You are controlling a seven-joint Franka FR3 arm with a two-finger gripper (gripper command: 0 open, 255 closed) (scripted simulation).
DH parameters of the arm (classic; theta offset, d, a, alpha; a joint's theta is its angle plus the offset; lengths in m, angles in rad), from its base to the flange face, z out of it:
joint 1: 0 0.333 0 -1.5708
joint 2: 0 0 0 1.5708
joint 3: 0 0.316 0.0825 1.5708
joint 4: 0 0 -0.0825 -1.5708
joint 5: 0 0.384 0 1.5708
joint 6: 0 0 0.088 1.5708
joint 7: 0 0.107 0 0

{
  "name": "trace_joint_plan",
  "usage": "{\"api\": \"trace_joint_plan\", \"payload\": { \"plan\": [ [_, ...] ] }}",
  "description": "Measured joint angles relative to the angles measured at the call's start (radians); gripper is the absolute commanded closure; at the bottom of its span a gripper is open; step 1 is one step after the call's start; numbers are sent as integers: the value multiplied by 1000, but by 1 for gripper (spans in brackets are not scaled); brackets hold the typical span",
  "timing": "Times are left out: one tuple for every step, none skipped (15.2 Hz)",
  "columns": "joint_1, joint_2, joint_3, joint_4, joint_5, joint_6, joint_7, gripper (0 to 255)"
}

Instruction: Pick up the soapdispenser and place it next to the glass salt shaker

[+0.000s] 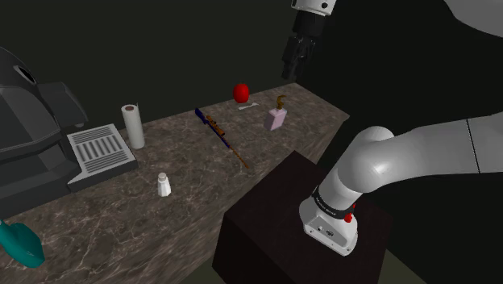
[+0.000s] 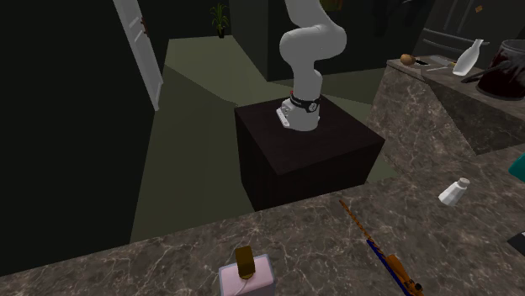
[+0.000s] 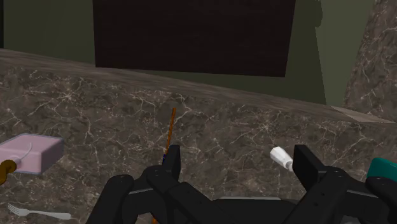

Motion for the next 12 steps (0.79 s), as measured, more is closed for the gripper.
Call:
{"api": "trace_joint_plan", "payload": {
  "plan": [
    [0,0,0,0,0,0,0,0],
    [-3,0,-8,-9,-5,11,-9,0],
    [-9,11,-23,-15,-13,31,-25,0],
    [-14,13,-36,-30,-21,53,-39,0],
    [-21,18,-54,-41,-30,74,-58,0],
    [-29,19,-74,-58,-41,97,-78,0],
    [-35,34,-91,-67,-49,125,-96,0],
    [-43,44,-114,-79,-60,152,-120,0],
    [-52,55,-137,-85,-71,174,-144,0],
    [-56,74,-156,-93,-78,205,-164,0],
    [-61,94,-176,-97,-84,235,-185,0],
    [-68,109,-198,-104,-91,261,-207,0]
  ]
}}
